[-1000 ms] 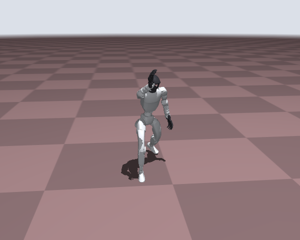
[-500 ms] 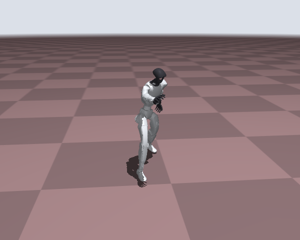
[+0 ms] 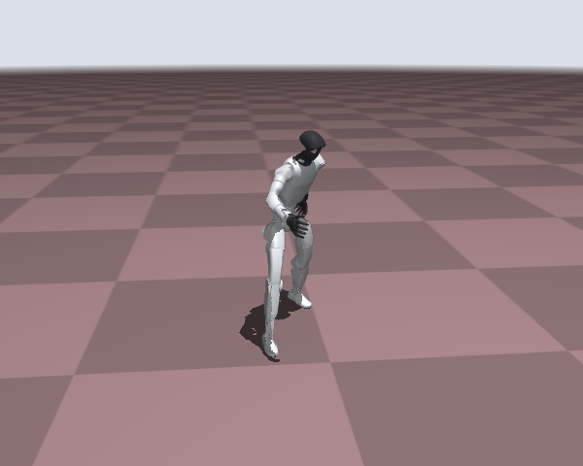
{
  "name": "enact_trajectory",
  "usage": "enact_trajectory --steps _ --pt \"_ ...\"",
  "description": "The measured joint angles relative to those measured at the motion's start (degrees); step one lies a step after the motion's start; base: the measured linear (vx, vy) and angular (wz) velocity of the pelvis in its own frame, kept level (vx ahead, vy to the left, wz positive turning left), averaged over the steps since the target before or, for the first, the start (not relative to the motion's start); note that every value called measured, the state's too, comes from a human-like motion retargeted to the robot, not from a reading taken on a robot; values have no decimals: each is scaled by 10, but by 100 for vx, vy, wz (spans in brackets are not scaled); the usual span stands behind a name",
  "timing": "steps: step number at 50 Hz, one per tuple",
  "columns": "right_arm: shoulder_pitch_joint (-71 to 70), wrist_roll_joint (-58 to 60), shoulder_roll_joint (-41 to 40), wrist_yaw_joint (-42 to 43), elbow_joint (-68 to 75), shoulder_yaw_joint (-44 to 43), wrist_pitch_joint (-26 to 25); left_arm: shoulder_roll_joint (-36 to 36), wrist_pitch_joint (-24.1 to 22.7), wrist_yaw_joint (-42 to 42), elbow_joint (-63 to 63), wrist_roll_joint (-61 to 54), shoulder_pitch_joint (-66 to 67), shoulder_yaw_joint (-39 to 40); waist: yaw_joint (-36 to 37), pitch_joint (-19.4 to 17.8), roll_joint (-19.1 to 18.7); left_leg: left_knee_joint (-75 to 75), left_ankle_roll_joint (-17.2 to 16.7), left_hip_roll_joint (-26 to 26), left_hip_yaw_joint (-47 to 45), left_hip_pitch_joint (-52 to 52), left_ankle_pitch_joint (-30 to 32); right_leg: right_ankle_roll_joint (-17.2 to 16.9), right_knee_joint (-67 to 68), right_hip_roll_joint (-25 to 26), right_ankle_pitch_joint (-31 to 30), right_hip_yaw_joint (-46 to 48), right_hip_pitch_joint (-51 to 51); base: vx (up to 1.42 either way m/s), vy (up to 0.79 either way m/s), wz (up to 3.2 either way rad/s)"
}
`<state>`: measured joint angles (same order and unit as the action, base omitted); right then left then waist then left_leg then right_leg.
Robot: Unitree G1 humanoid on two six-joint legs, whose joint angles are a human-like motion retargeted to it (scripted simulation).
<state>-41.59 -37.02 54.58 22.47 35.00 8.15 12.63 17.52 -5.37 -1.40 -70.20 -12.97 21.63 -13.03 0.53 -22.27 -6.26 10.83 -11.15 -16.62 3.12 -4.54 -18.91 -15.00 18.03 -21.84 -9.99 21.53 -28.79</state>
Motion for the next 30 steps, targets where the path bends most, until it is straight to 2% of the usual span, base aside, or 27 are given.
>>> enact_trajectory --steps 2,4,7,8,10,11,13,15,17,18,20,23,24,25,27,30 --pt "49 45 -2 36 -19 -28 2 6 0 -20 -20 25 -29 -8 11 -2 -11 8 -5 -15 -3 12 -12 0 33 14 8 -11 -25 -2 -12 -19" --pt "99 56 -14 35 -51 -53 2 8 6 -41 -34 38 -68 -19 11 -17 -19 76 -3 -25 7 46 -46 0 81 28 23 -45 -53 -2 -15 2" --pt "172 46 -22 19 -109 -79 7 0 19 -80 -26 30 -151 -63 -17 -67 -25 246 8 -7 38 116 -102 7 201 -10 70 -82 -93 -2 -5 56" --pt "191 42 -22 13 -126 -79 10 -4 22 -100 -20 23 -185 -85 -25 -73 -31 306 11 -11 41 149 -120 16 246 -18 87 -86 -119 -8 -10 22" --pt "206 41 -13 7 -138 -48 10 -20 20 -164 -16 -2 -275 -129 -26 -75 -52 419 30 -42 38 218 -161 33 315 -5 103 -102 -182 -8 -11 -30" --pt "219 55 -17 19 -131 -33 7 -31 21 -194 -14 -6 -315 -135 -36 -75 -54 461 34 -54 43 228 -184 28 375 -11 121 -107 -207 6 -9 -45" --pt "234 72 -25 29 -114 17 -13 -61 25 -244 -20 -25 -421 -132 -40 -75 -57 505 43 -80 35 222 -226 24 432 8 145 -122 -239 13 -7 -93" --pt "273 80 -55 22 -110 59 -32 -88 28 -256 -14 -35 -525 -94 -55 -69 -52 504 45 -101 7 181 -234 17 450 29 155 -130 -233 23 -5 -112" --pt "363 118 -95 8 -143 75 -44 -96 19 -246 19 -54 -607 -55 -93 -46 -40 434 41 -102 -27 118 -185 8 405 41 138 -117 -184 36 -8 -59" --pt "422 155 -113 6 -167 75 -50 -95 9 -246 44 -75 -637 -47 -118 -30 -30 378 37 -93 -41 81 -139 2 360 44 119 -104 -146 39 -17 -41" --pt "545 231 -150 4 -203 62 -56 -75 -14 -249 100 -129 -687 -52 -163 7 -6 246 12 -78 -64 13 7 0 236 69 55 -71 -65 35 -31 -63" --pt "710 271 -179 -28 -172 20 -68 -39 -34 -230 138 -176 -775 -81 -192 85 12 101 -33 -30 -79 -13 260 0 -36 128 -132 -70 45 17 -33 -117" --pt "760 272 -193 -47 -141 -3 -75 -29 -38 -220 139 -184 -813 -97 -185 112 19 64 -38 4 -74 -12 299 0 -88 134 -166 -69 64 1 -19 -154" --pt "808 269 -207 -68 -106 -27 -83 -21 -41 -211 136 -189 -854 -115 -173 140 26 31 -38 44 -65 -6 321 0 -124 136 -188 -67 76 -1 -7 -184" --pt "871 233 -248 -129 -16 -50 -105 -5 -44 -210 118 -190 -970 -160 -121 170 29 -3 -38 86 -32 18 290 0 -122 158 -157 -71 103 2 -2 -207" --pt "901 189 -307 -213 124 -4 -137 19 -36 -230 89 -183 -1183 -187 -40 168 32 -22 -31 99 -20 76 281 0 -71 182 -97 -84 164 3 7 -208"
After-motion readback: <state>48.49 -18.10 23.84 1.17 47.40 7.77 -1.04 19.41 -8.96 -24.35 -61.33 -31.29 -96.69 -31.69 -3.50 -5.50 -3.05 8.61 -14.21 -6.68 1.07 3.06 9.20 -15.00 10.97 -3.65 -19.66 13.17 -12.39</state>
